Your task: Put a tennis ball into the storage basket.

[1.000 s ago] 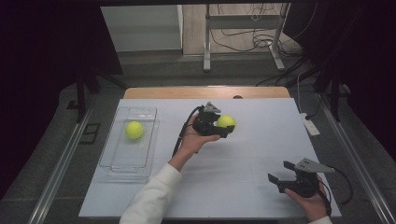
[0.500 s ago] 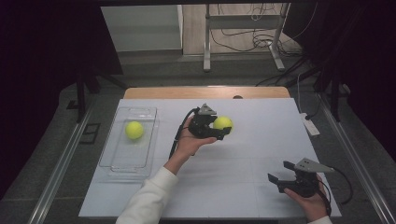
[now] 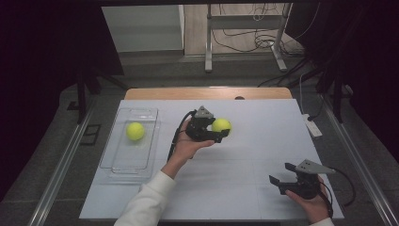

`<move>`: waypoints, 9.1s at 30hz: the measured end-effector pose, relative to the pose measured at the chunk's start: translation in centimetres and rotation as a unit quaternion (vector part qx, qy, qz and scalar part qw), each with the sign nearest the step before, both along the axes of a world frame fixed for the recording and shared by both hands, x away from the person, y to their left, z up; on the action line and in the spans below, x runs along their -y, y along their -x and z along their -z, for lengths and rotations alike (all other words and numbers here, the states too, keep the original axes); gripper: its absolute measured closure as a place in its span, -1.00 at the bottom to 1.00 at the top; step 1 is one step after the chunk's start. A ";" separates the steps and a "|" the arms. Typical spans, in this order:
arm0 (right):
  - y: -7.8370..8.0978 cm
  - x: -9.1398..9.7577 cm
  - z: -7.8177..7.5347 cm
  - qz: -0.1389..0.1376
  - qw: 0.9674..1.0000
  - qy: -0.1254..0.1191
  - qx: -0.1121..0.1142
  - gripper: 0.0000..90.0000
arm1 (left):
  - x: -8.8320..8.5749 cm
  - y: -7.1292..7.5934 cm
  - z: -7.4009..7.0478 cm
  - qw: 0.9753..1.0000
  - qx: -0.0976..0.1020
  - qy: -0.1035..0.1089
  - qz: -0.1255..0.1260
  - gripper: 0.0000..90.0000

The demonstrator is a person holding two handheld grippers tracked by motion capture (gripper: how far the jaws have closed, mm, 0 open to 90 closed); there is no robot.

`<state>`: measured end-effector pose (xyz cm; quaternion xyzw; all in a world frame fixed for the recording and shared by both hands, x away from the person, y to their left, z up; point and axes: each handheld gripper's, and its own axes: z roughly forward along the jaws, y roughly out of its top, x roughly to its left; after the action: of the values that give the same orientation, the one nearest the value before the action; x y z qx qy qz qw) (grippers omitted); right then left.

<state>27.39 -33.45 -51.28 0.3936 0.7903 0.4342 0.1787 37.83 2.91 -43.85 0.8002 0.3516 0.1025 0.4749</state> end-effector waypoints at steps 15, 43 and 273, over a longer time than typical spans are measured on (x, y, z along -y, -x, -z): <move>0.0 -0.1 0.1 0.000 1.000 0.001 -0.002 -0.68 | -1.2 0.6 -0.3 1.000 0.007 0.001 -0.005 -0.39; -0.1 -0.1 0.1 0.000 1.000 0.001 -0.001 -0.68 | -3.8 1.4 -0.7 0.999 0.017 0.008 -0.030 -0.39; 0.0 -0.5 0.1 -0.002 1.000 0.011 -0.003 -0.68 | -26.1 7.8 3.7 0.964 -0.068 -0.039 -0.253 -0.72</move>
<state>27.41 -32.90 -51.39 0.3916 0.7961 0.4250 0.1798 30.05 28.97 -47.55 0.7086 0.5694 0.1783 0.3768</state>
